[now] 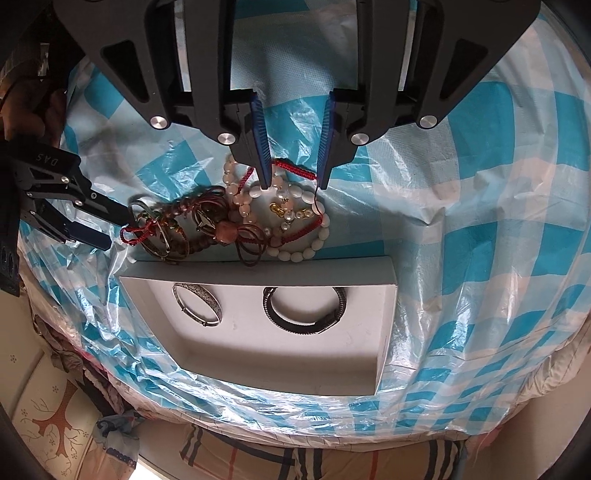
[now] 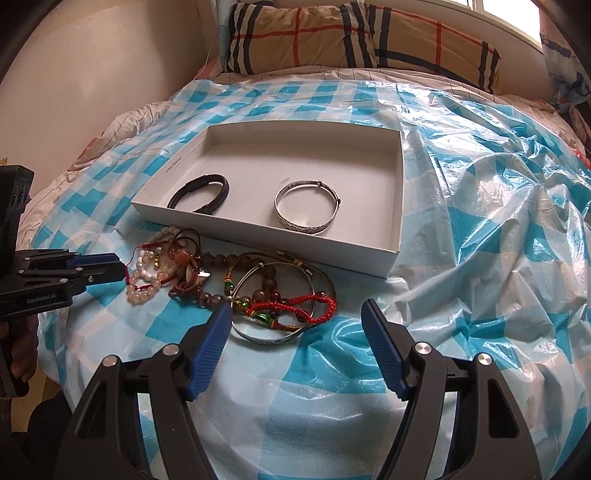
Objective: Organize jewelry
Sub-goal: 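Grasp the red cord bracelet with orange bead using the left tool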
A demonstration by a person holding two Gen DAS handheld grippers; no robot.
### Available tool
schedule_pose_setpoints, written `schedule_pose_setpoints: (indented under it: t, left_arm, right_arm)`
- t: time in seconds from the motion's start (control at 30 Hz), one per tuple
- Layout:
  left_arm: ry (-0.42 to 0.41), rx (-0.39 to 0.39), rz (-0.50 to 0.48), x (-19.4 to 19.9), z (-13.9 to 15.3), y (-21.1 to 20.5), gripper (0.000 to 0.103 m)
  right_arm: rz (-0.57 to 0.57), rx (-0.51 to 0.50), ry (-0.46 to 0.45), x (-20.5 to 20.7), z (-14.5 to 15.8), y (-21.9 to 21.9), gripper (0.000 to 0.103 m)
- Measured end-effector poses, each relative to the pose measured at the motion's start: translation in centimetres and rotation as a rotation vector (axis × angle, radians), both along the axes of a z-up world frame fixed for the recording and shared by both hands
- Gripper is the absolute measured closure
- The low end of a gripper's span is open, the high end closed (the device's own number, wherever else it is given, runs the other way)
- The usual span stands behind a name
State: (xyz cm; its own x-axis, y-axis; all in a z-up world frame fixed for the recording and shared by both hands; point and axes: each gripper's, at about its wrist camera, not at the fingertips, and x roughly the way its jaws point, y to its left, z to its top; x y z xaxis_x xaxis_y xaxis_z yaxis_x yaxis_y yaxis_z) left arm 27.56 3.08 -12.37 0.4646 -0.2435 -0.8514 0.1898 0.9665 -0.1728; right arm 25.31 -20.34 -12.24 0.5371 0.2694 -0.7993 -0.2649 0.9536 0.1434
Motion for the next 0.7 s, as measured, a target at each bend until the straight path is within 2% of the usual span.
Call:
schedule_pose_setpoints:
  t: [0.13,0.3,0.33,0.4,0.5,0.6,0.63,0.67,0.7]
  left_arm:
    - [-0.005,0.006,-0.019,0.1,0.0,-0.4,0.073]
    - [-0.019,-0.001,-0.044,1.0,0.3,-1.5,0.072]
    - [-0.028,0.004,-0.055,1.2,0.4,-2.0,0.071]
    - [-0.043,0.028,-0.068,2.0,0.4,-2.9,0.069]
    - [-0.050,0.035,-0.080,3.6,0.0,-4.0,0.069]
    - [-0.071,0.080,-0.092,4.9,-0.6,-5.0,0.069]
    - [-0.074,0.098,-0.098,5.3,-0.8,-5.3,0.071]
    - [-0.064,0.109,-0.103,5.6,-1.2,-5.4,0.077]
    - [-0.059,0.115,-0.109,5.8,-1.4,-5.5,0.090]
  right_arm:
    - [-0.015,0.032,0.022,0.7,-0.5,-0.6,0.046]
    - [0.000,0.034,0.039,1.2,-1.0,-0.4,0.069]
    - [0.002,0.033,0.037,1.2,-1.0,-0.4,0.071]
    - [0.004,0.035,0.036,1.1,-1.0,-0.3,0.081]
    - [0.002,0.041,0.027,0.9,-0.9,-0.4,0.089]
    - [0.002,0.053,0.012,0.6,-0.6,-0.6,0.095]
    - [0.002,0.056,0.006,0.4,-0.4,-0.6,0.095]
    - [0.004,0.059,0.002,0.3,-0.3,-0.6,0.096]
    - [0.007,0.062,0.002,0.2,-0.1,-0.6,0.096]
